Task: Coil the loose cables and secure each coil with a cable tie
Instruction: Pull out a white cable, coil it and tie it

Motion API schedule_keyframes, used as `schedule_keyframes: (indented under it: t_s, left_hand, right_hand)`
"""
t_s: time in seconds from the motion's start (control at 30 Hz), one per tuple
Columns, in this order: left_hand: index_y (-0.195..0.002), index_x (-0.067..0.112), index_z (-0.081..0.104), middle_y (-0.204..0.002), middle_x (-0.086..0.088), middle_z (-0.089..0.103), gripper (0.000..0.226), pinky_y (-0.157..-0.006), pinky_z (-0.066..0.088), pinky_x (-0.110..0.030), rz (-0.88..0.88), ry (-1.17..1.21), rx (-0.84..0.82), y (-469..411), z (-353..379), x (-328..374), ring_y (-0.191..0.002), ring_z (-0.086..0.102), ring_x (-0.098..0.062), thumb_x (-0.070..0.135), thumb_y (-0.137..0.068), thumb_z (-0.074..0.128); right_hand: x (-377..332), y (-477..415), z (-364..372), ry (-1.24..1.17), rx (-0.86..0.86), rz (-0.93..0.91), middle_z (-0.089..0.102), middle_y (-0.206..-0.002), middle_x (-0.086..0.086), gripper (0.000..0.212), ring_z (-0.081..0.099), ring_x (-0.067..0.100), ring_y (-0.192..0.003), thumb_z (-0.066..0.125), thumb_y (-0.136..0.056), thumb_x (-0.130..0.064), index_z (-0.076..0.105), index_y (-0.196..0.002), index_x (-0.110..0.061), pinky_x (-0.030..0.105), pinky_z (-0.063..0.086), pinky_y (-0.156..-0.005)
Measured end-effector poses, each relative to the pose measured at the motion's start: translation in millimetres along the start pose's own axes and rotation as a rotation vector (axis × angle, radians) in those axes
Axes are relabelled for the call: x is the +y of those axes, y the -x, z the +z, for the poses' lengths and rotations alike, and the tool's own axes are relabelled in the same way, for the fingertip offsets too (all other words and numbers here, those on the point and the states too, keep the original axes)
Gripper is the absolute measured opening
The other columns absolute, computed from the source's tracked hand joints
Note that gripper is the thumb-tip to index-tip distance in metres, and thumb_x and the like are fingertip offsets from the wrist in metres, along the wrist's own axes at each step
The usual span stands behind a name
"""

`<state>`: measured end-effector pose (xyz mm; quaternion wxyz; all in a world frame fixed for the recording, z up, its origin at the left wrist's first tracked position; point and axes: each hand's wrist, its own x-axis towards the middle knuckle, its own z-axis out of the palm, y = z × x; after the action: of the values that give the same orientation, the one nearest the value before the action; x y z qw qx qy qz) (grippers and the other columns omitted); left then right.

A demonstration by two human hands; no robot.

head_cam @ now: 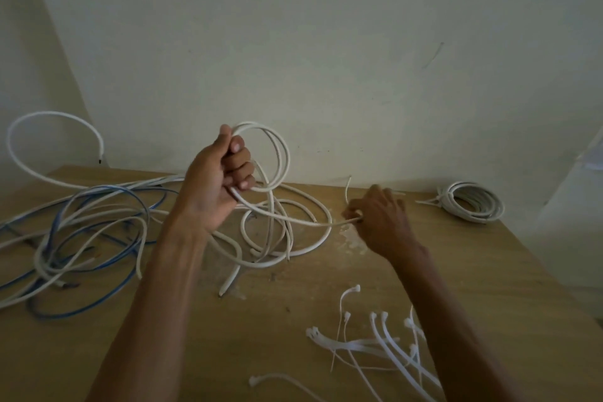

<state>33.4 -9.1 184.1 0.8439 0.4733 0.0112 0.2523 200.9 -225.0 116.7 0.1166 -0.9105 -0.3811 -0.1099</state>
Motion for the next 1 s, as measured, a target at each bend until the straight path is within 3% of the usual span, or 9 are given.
schedule_keyframes:
  t_s: [0.13,0.33,0.47,0.53,0.6,0.7,0.8,0.9,1.0]
  left_hand:
    - [-0.070,0.020,0.045,-0.054,0.009,0.022,0.044,-0.046,0.033,-0.020,-0.097,-0.037,-0.077,2,-9,3,-0.044,0.022,-0.006,0.044,-0.106,0.035]
    - [-0.070,0.022,0.039,-0.049,0.012,0.020,0.044,-0.036,0.017,-0.018,-0.133,-0.052,0.010,2,3,-4,-0.036,0.018,-0.002,0.043,-0.108,0.033]
    - [-0.073,0.022,0.037,-0.048,0.013,0.023,0.042,-0.033,0.020,-0.016,-0.141,-0.176,-0.006,2,9,-10,-0.035,0.019,-0.001,0.043,-0.108,0.032]
    - [-0.072,0.022,0.037,-0.050,0.012,0.022,0.042,-0.034,0.020,-0.016,-0.160,-0.249,-0.008,2,11,-16,-0.036,0.018,-0.002,0.043,-0.109,0.032]
    - [-0.073,0.022,0.038,-0.053,0.011,0.020,0.042,-0.035,0.019,-0.017,-0.173,-0.341,-0.013,1,11,-21,-0.038,0.017,-0.003,0.043,-0.109,0.033]
    - [-0.074,0.020,0.039,-0.056,0.009,0.019,0.042,-0.037,0.019,-0.017,-0.174,-0.467,-0.031,3,11,-25,-0.042,0.015,-0.005,0.041,-0.110,0.032]
    - [-0.074,0.020,0.039,-0.057,0.009,0.019,0.041,-0.039,0.020,-0.018,-0.171,-0.508,-0.055,4,13,-27,-0.043,0.016,-0.006,0.040,-0.110,0.033]
    - [-0.075,0.020,0.039,-0.057,0.009,0.021,0.040,-0.040,0.021,-0.018,-0.143,-0.565,-0.071,4,12,-30,-0.044,0.016,-0.007,0.040,-0.110,0.033]
    - [-0.075,0.019,0.038,-0.058,0.009,0.021,0.041,-0.044,0.022,-0.020,-0.089,-0.641,-0.075,2,8,-32,-0.047,0.017,-0.009,0.039,-0.110,0.033]
  right_hand:
    - [31,0,-14,0.076,-0.110,0.240,0.073,-0.104,0.006,0.037,0.068,0.028,-0.100,0.056,-0.095,-0.058,0.074,-0.099,-0.027,0.033,0.043,-0.074]
    - [36,2,-23,0.031,-0.016,0.294,0.062,-0.081,0.003,0.067,0.057,0.020,-0.070,0.046,-0.083,-0.079,0.068,-0.080,-0.015,0.030,0.037,-0.056]
    - [42,-1,-23,-0.357,-0.212,0.194,0.071,-0.085,0.002,0.013,0.067,0.017,-0.080,0.063,-0.097,-0.021,0.069,-0.086,-0.022,0.034,0.051,-0.068]
    - [47,0,-24,-0.655,-0.296,0.143,0.071,-0.107,0.006,0.028,0.069,0.020,-0.098,0.051,-0.098,0.001,0.066,-0.112,-0.019,0.037,0.058,-0.083]
    - [48,3,-29,-0.940,-0.349,0.200,0.071,-0.114,0.007,0.030,0.070,0.022,-0.104,0.044,-0.104,-0.006,0.062,-0.126,-0.013,0.037,0.055,-0.085]
    - [47,0,-29,-0.854,-0.195,0.257,0.077,-0.096,0.002,0.031,0.069,0.006,-0.076,0.045,-0.106,-0.014,0.059,-0.133,-0.011,0.026,0.049,-0.070]
    - [54,-4,-19,-0.673,-0.088,0.247,0.077,-0.092,0.001,0.077,0.060,0.004,-0.064,0.059,-0.099,-0.005,0.015,-0.160,-0.019,0.028,0.046,-0.068]
    - [55,-9,-21,-0.644,0.082,0.241,0.075,-0.086,-0.003,0.041,0.062,0.007,-0.059,0.059,-0.098,-0.005,0.054,-0.138,-0.011,0.030,0.049,-0.066]
    - [47,-8,-35,-1.050,0.397,0.190,0.072,-0.093,0.005,0.010,0.075,0.018,-0.072,0.060,-0.100,-0.010,0.069,-0.100,-0.015,0.034,0.061,-0.071]
